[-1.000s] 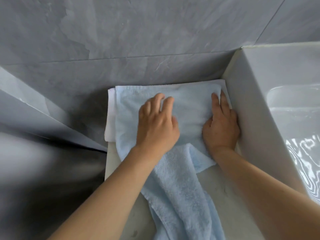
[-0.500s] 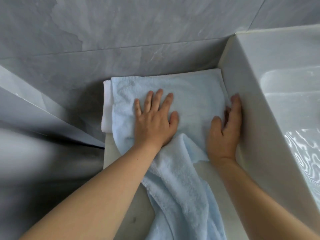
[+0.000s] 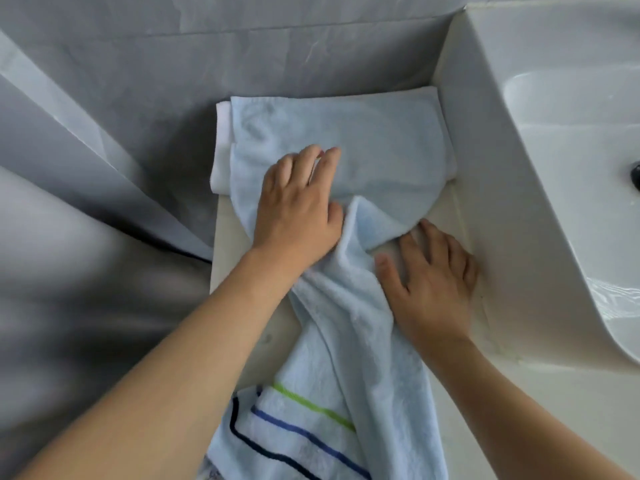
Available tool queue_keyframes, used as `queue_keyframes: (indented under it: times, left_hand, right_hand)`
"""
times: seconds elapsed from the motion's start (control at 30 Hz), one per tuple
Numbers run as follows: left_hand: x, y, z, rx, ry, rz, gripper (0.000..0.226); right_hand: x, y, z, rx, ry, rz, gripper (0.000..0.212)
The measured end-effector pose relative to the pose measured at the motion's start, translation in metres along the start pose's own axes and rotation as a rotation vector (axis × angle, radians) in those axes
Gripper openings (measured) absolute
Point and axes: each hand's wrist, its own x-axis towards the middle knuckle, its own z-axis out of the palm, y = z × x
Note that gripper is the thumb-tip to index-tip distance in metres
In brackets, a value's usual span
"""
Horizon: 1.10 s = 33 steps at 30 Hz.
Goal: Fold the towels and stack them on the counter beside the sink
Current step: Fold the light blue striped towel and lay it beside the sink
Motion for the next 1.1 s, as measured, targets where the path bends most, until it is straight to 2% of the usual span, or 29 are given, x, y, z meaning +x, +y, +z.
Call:
queue_keyframes:
  times: [0.03,0.07,0.13,0.17,0.2,0.27,0.33,0.43,0.5,0.57,0.67,0.73,0.77,0.83,0.9,0.97,1.03,1.1]
  left_hand:
    - [-0.028,0.001,-0.008,-0.060,0.081,-0.094,0.051]
    - [-0.056,0.001,-0.018,-0.139,0.095,-0.257,0.042]
    - [-0.097,-0.002,-0.026,-0.316,-0.095,-0.661,0.034]
    - [-0.110,-0.004,-0.027,-0.356,-0.237,-0.764,0.036]
    - [-0.118,-0.005,-0.026,-0.348,-0.334,-0.744,0.037]
    - [-0.123,-0.005,-0.026,-0.353,-0.351,-0.611,0.037]
    - [-0.121,-0.004,-0.026,-0.472,-0.305,-0.603,0.038]
    - [-0.110,-0.003,-0.022,-0.743,-0.182,-0.734,0.041]
    - [-0.101,0.000,-0.018,-0.714,-0.142,-0.692,0.044]
    - [-0.096,0.001,-0.019,-0.644,-0.113,-0.675,0.042]
    - [-0.096,-0.014,-0.029,-0.588,0.087,-0.768,0.033]
    - [-0.099,-0.026,-0.037,-0.533,0.189,-0.831,0.028]
    - [-0.100,-0.031,-0.040,-0.606,0.204,-0.891,0.027]
    - [-0.105,-0.035,-0.044,-0.888,0.101,-1.010,0.034]
    - [-0.117,-0.029,-0.049,-1.024,-0.126,-1.027,0.042]
    - [-0.132,-0.023,-0.052,-0.998,-0.295,-0.909,0.034]
    - [-0.148,-0.016,-0.056,-0.982,-0.397,-0.772,0.024]
    - [-0.163,-0.007,-0.061,-0.915,-0.485,-0.646,0.021]
  right_hand:
    - [0.000,0.001,0.001,0.002,0.005,-0.005,0.067]
    - [0.000,0.002,0.003,0.009,0.008,-0.013,0.067]
    - [-0.002,0.001,0.002,0.048,0.009,-0.048,0.065]
    - [-0.003,0.001,0.001,0.087,0.017,-0.081,0.063]
    - [-0.005,0.002,0.000,0.138,0.034,-0.117,0.059]
    - [-0.009,0.004,-0.001,0.228,0.082,-0.174,0.044]
    - [-0.011,0.005,0.001,0.256,0.112,-0.218,0.030]
    - [-0.009,0.007,0.003,0.306,0.111,-0.245,0.020]
    - [-0.009,0.009,0.003,0.434,0.115,-0.235,0.018]
    - [-0.011,0.009,0.003,0.665,0.105,-0.104,0.019]
    - [-0.015,0.010,-0.004,1.061,0.114,0.129,0.021]
    - [-0.018,0.009,-0.014,1.297,0.020,0.257,0.025]
    - [-0.018,0.007,-0.018,1.423,-0.081,0.309,0.027]
    - [-0.019,0.004,-0.024,1.491,-0.285,0.386,0.026]
    - [-0.017,-0.001,-0.028,1.318,-0.374,0.455,0.019]
    - [-0.009,-0.005,-0.027,1.130,-0.413,0.446,0.018]
    - [0.003,-0.013,-0.030,0.965,-0.460,0.416,0.020]
    - [0.019,-0.022,-0.032,0.946,-0.481,0.435,0.022]
